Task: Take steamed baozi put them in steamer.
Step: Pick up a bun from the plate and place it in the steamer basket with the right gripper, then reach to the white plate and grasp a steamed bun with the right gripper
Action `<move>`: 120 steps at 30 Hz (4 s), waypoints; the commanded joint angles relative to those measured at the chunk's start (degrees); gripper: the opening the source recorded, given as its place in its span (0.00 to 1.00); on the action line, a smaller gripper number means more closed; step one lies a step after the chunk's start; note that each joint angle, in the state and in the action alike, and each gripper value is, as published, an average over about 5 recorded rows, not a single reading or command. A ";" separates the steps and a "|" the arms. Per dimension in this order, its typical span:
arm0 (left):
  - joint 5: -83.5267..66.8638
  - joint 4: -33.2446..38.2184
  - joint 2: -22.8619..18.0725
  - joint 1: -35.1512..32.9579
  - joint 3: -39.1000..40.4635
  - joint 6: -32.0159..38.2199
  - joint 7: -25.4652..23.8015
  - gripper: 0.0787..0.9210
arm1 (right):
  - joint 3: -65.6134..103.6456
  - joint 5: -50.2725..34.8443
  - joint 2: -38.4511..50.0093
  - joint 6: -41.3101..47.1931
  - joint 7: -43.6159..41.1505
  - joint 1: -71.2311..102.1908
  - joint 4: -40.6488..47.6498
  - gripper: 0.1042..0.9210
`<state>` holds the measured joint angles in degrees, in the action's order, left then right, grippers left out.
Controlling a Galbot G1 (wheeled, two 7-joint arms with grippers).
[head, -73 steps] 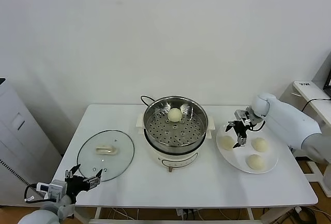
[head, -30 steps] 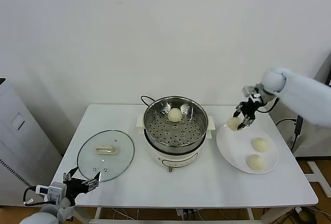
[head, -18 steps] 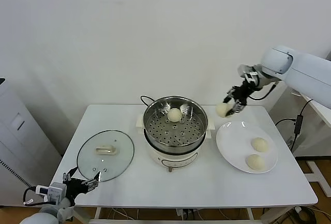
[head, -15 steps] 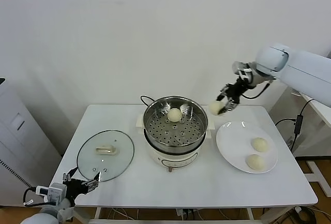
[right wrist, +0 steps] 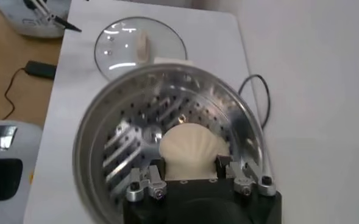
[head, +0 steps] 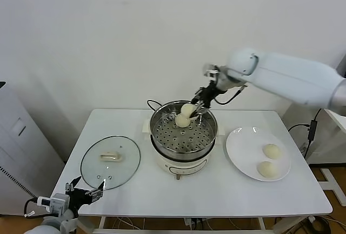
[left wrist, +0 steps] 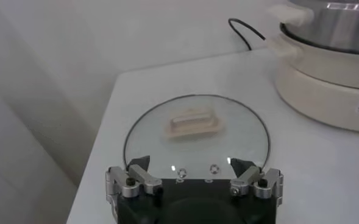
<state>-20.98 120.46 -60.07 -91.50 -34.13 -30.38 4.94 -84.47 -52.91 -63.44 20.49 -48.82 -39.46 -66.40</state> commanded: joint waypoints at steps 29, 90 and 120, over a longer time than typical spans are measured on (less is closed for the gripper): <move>-0.77 -0.04 0.97 -0.12 -0.59 0.42 -0.12 0.88 | 1.44 5.05 -11.86 4.99 7.34 10.68 9.11 0.50; 0.23 4.14 -0.52 -1.31 -0.34 -0.81 -0.06 0.88 | 18.35 44.78 31.66 -27.48 -17.63 26.42 6.34 0.88; -0.07 2.61 0.76 0.20 -0.04 -1.35 -0.20 0.88 | 27.33 50.42 22.74 -29.82 -20.49 34.91 18.09 0.72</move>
<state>-21.03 123.19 -59.42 -91.37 -34.13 -31.75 4.76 -58.35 -3.16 -39.99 -9.01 -68.78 -5.78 -49.58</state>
